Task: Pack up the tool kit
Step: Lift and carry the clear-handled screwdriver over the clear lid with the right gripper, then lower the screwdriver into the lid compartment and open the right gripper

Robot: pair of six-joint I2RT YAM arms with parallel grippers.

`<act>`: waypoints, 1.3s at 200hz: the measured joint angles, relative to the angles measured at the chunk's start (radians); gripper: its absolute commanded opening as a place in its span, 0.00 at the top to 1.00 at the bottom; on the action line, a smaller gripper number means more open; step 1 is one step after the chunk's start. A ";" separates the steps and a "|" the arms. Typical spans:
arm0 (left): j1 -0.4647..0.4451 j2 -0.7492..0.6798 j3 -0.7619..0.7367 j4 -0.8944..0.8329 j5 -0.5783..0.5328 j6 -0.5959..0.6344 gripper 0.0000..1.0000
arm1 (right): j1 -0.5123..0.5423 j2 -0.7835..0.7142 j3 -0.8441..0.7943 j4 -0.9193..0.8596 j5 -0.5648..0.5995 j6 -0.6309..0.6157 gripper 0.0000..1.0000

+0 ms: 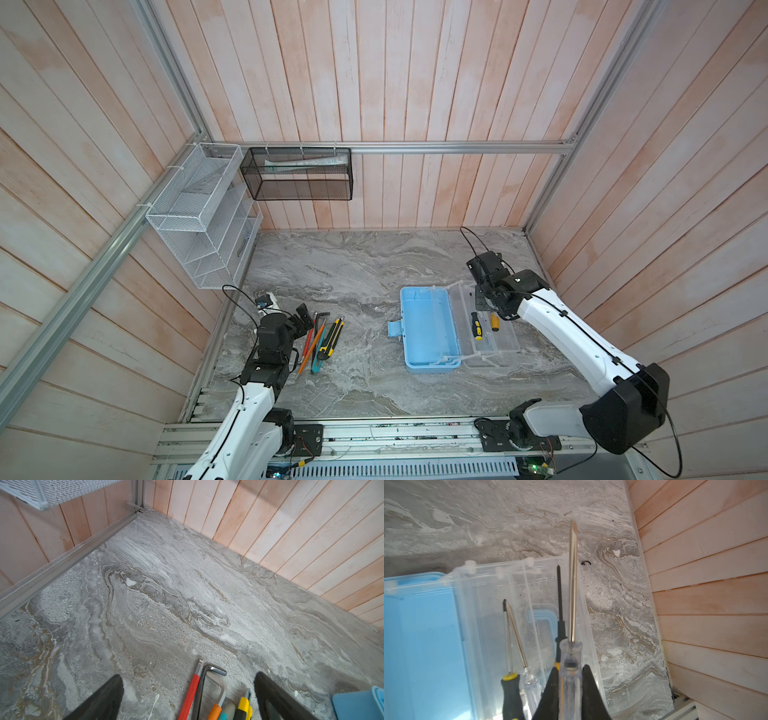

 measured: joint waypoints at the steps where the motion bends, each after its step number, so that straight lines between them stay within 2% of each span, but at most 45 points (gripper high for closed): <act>1: 0.000 0.000 0.000 0.000 0.000 0.000 0.00 | -0.002 0.000 -0.002 0.000 0.000 -0.001 1.00; 52: 0.000 0.000 0.000 0.000 0.000 0.000 0.00 | -0.064 0.000 -0.097 0.021 0.002 -0.040 1.00; 117: 0.000 0.000 0.000 0.000 0.000 0.000 0.00 | -0.089 -0.002 -0.128 0.079 -0.035 -0.069 1.00; 150: 0.000 0.000 0.000 0.000 0.000 0.000 0.00 | -0.091 -0.002 -0.140 0.091 -0.043 -0.070 0.82; 174: 0.000 0.001 0.000 0.000 0.000 0.000 0.00 | -0.092 -0.003 -0.140 0.098 -0.051 -0.071 0.75; 238: 0.000 0.002 0.000 0.001 0.003 0.000 0.00 | -0.091 -0.024 -0.131 0.088 -0.070 -0.079 0.72; 260: 0.000 0.012 0.000 0.001 0.030 -0.004 0.00 | -0.091 -0.048 -0.102 0.085 -0.121 -0.089 0.71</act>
